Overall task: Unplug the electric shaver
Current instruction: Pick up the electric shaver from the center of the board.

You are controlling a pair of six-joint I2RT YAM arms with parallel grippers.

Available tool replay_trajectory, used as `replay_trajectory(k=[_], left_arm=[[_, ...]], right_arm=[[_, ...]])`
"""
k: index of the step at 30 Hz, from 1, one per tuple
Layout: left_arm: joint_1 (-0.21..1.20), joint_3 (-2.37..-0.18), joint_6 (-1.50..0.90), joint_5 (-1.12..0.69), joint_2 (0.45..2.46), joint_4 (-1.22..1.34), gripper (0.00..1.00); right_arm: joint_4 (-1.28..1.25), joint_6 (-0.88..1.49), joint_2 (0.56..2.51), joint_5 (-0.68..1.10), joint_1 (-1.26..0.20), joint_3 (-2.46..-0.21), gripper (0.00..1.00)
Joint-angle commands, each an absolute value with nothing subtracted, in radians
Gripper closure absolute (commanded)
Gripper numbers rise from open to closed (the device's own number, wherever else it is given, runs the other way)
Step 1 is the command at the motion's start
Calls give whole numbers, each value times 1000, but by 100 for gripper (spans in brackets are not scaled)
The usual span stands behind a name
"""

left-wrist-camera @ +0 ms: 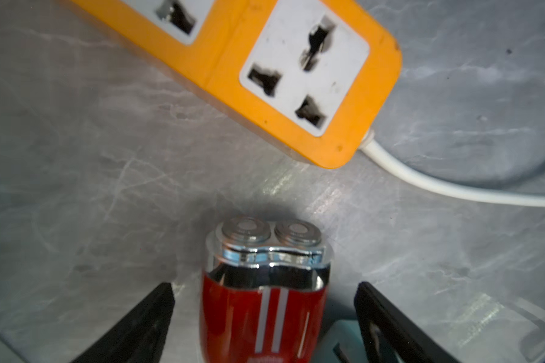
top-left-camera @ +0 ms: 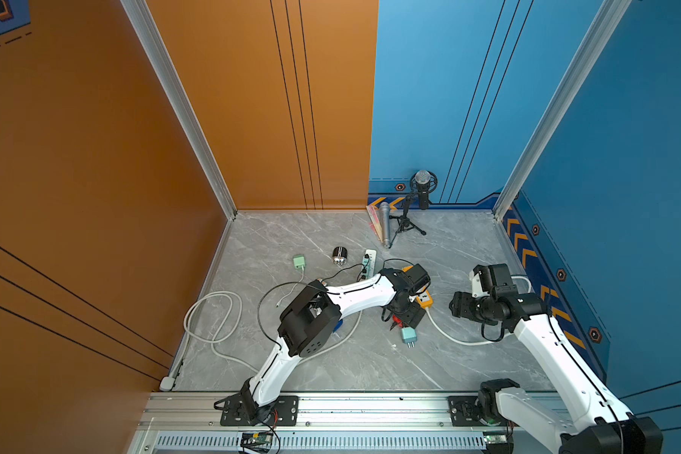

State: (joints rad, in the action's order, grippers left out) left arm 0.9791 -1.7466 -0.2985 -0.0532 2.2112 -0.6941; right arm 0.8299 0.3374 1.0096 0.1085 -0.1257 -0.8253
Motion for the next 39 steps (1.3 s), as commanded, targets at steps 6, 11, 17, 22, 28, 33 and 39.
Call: replay_trajectory(k=[6,11,17,22,28,33,39], left_arm=[[988,-1799,-275,11,2267,-733,13],[984,-1794,-279,28,2280,-737,27],[973,-1802,-295,31,2263,-737,40],[950,-1805,-355,11,2210,-735,43],[928,-1843,-439,-30,2148,-730,44],[922,-1855,-535,-68,2124,-729,45],[926,-1846,-585,-24,2087,-724,45]], right_arm=[[821,351,1012,117,-120,-803,27],[804,353,1033,127,-118,-801,27],[762,392,1051,162,-126,-788,28],[693,458,1040,202,-186,-734,30],[551,562,1000,259,-275,-617,32],[421,633,944,296,-307,-527,35],[287,688,928,370,-310,-497,40]])
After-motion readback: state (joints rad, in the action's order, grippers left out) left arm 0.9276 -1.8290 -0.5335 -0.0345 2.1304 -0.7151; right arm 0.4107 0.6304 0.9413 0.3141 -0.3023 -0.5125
